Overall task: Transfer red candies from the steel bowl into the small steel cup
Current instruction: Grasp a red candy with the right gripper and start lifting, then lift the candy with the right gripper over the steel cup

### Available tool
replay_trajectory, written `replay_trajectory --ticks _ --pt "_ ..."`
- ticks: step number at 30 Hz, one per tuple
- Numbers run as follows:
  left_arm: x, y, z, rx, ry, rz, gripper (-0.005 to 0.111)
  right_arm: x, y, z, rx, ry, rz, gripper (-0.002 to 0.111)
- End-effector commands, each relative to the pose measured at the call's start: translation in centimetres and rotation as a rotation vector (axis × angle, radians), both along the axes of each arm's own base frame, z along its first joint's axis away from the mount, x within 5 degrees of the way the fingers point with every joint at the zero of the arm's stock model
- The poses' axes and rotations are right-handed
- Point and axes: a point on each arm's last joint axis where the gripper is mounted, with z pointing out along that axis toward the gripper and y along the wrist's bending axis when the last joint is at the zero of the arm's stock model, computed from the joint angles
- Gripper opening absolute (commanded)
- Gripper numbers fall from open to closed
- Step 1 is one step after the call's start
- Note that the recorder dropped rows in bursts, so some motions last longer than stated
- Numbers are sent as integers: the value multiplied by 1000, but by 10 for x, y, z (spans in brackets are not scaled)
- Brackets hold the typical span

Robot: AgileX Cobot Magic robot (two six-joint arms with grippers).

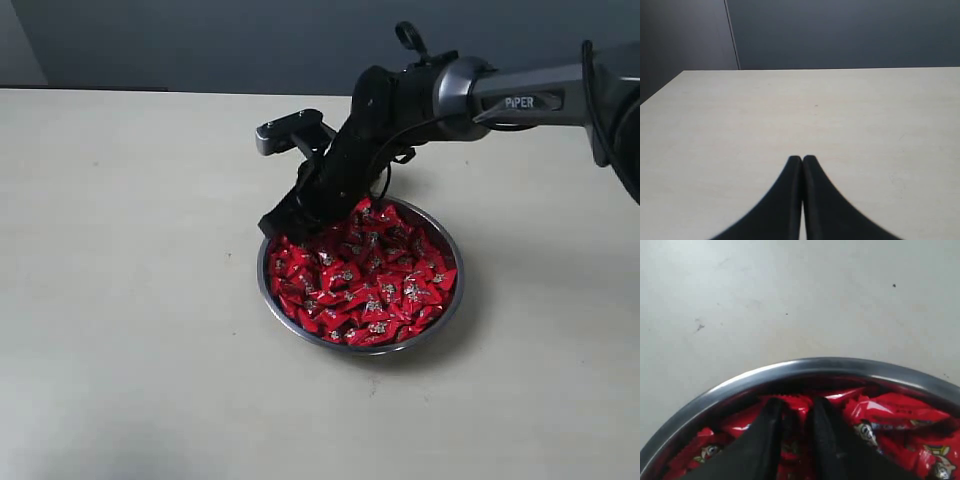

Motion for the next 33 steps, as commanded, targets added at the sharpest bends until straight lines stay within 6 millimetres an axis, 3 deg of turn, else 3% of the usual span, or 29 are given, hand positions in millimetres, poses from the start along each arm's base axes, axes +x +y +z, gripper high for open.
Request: replay_trajectory --ticks 1,4,13,26,33 --pt "0 0 -1 -1 -3 1 0 1 0 2 2 0 4 13" --pt "0 0 -1 -1 -3 1 0 1 0 2 2 0 4 -1" --pt "0 0 -1 -1 -3 1 0 -1 0 3 3 10 4 -1" --pt "0 0 -1 -1 -3 1 0 -1 -8 53 13 -94 -20 -1" --pt "0 0 -1 -1 -3 1 0 8 -21 85 -42 -274 -77 -1"
